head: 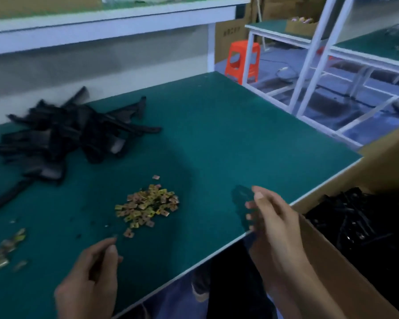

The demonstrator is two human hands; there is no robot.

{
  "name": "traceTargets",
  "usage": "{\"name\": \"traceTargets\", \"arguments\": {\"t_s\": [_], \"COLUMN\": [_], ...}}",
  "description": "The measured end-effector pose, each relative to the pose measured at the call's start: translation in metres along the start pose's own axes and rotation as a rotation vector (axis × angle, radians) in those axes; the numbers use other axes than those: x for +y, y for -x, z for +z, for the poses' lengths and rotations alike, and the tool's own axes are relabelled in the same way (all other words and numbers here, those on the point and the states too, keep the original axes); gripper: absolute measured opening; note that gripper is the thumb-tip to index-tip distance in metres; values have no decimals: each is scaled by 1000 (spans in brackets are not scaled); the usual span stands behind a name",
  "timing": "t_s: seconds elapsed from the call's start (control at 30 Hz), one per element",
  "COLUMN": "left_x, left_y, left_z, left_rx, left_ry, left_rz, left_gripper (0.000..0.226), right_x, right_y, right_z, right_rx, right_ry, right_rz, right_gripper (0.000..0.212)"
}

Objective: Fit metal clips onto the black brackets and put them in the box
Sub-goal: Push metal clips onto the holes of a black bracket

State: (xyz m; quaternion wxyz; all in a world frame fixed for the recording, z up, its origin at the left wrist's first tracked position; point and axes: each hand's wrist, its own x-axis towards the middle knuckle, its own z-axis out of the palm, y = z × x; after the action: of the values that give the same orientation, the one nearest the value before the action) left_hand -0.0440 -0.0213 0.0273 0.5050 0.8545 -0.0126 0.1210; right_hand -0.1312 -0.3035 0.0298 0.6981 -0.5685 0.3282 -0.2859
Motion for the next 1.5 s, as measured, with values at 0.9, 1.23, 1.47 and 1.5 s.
{"name": "traceTargets", "arguments": {"t_s": [0.9, 1.23, 1.47, 1.5], "left_x": [-36, -29, 5, 12], "left_y": [-35, -34, -70, -80], "left_z": [-21, -18, 38, 49], "left_rx": [-30, -75, -200, -228], "left_ry": [-88, -74, -264, -304], "left_rz": [-208, -179, 225, 257], "left_gripper": [28, 17, 13, 14], "right_x": [0, -10, 27, 29], "right_y": [-107, -21, 20, 22], "right_z": [291, 123, 105, 105], "right_rx": [-622, -388, -220, -201], "right_ry": [654, -371, -175, -162], "right_rz": [-200, 248, 17, -17], "right_gripper": [75, 13, 5, 5]}}
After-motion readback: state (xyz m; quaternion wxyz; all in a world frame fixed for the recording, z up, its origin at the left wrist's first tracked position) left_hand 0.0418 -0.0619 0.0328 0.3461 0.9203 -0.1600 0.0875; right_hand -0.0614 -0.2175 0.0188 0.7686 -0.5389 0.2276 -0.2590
